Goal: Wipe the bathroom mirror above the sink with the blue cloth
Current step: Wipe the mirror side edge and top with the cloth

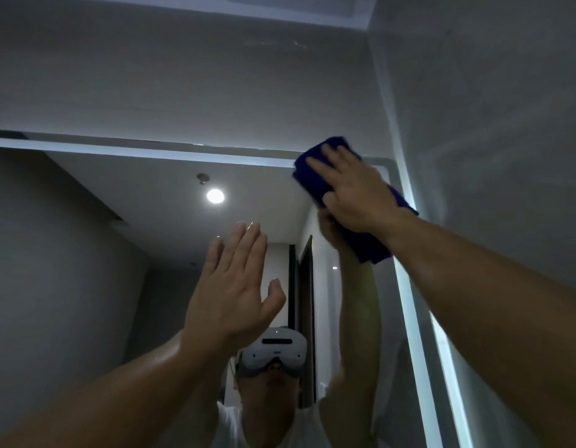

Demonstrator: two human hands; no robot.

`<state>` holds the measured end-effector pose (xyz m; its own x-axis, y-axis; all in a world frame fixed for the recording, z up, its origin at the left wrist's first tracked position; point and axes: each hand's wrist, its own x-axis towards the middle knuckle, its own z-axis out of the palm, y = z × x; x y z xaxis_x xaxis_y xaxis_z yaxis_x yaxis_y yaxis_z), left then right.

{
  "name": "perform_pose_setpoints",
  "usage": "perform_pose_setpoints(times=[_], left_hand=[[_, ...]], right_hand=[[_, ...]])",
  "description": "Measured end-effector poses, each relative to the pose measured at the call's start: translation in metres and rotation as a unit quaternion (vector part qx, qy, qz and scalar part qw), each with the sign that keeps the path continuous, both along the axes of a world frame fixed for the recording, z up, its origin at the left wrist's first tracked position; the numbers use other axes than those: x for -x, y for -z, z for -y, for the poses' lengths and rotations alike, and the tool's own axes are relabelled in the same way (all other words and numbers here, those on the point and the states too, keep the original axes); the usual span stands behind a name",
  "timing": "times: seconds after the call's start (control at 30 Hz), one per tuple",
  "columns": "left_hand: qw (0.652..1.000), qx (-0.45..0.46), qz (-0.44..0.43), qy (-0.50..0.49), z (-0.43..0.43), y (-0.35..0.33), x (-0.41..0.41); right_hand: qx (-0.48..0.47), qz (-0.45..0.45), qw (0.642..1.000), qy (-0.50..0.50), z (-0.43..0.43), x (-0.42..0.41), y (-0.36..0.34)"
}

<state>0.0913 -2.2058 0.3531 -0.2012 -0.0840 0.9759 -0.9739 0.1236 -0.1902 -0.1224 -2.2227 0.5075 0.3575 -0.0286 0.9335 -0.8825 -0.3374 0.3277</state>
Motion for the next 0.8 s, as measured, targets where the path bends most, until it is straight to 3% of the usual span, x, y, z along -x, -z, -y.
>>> perform_pose_setpoints(times=[0.1, 0.17, 0.23, 0.33, 0.43, 0.5, 0.7, 0.8], left_hand=[[1.0, -0.006, -0.005, -0.007, 0.001, 0.0, 0.0], [1.0, -0.007, -0.005, 0.001, 0.002, 0.0, -0.001], [1.0, -0.002, -0.003, 0.008, 0.003, -0.001, -0.003], [1.0, -0.003, 0.008, 0.006, 0.004, 0.0, -0.003], [1.0, -0.01, 0.017, 0.01, 0.003, 0.001, -0.003], [1.0, -0.014, 0.016, 0.012, 0.002, 0.001, -0.002], [1.0, -0.016, 0.009, 0.004, 0.001, 0.0, -0.001], [1.0, -0.018, 0.007, -0.005, 0.002, 0.0, -0.002]], right_hand=[[-0.031, 0.189, 0.981, -0.002, 0.006, 0.014, -0.013], [-0.037, 0.242, 0.97, -0.009, 0.007, -0.002, -0.001], [-0.025, 0.216, 0.976, -0.007, 0.006, -0.021, 0.022], [-0.018, 0.08, 0.997, -0.01, 0.005, -0.02, 0.049], [-0.04, 0.001, 0.999, -0.009, 0.0, 0.013, 0.031], [-0.043, 0.032, 0.999, 0.002, 0.003, 0.033, 0.006], [-0.034, 0.244, 0.969, 0.003, 0.017, 0.035, -0.047], [-0.033, 0.238, 0.971, 0.009, 0.021, 0.036, -0.058]])
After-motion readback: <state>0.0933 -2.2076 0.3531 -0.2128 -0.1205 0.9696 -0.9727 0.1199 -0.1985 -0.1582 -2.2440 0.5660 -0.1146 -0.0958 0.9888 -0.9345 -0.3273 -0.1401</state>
